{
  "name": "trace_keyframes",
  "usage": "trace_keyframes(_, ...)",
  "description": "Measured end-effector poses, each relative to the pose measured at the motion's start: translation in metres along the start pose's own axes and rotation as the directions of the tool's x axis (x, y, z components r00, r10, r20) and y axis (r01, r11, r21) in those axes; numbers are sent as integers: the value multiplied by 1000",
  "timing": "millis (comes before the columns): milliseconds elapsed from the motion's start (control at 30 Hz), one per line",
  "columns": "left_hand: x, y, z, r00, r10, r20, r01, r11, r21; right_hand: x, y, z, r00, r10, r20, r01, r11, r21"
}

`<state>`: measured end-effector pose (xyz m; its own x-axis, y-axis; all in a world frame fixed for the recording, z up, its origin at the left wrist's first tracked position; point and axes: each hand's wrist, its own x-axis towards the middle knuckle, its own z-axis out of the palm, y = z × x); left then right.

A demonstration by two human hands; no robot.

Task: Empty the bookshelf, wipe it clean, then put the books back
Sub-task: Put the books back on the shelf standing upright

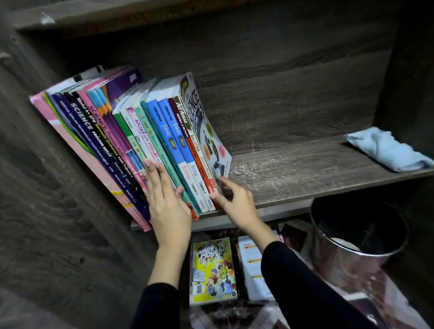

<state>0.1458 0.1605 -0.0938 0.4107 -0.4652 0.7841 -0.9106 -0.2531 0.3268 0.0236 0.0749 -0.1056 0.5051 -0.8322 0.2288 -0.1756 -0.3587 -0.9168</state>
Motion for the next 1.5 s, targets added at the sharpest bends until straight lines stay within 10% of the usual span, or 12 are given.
trace_keyframes(167,-2,42,-10,993,-118,-25,120,991,63,-18,6,-34,998,9,-68,-11,1000,-26)
trace_keyframes(433,-29,134,10,986,161,-47,-167,965,-200,-69,33,-121,964,-63,-258,36,993,-109)
trace_keyframes(700,-101,207,72,887,328,325,-190,901,-389,-134,113,-182,950,22,-313,-116,951,-285)
trace_keyframes(900,-183,207,113,764,240,599,-66,952,-299,-187,195,-192,898,346,-271,-420,857,-298)
trace_keyframes(1200,-265,178,149,320,-277,906,374,916,148,-244,294,-170,568,805,-168,-799,492,-346)
trace_keyframes(1400,-312,145,163,-38,-510,859,632,653,416,-253,322,-158,429,887,-168,-867,352,-353)
trace_keyframes(1500,-330,140,174,-329,-543,772,762,331,557,-253,332,-155,398,901,-173,-884,325,-337)
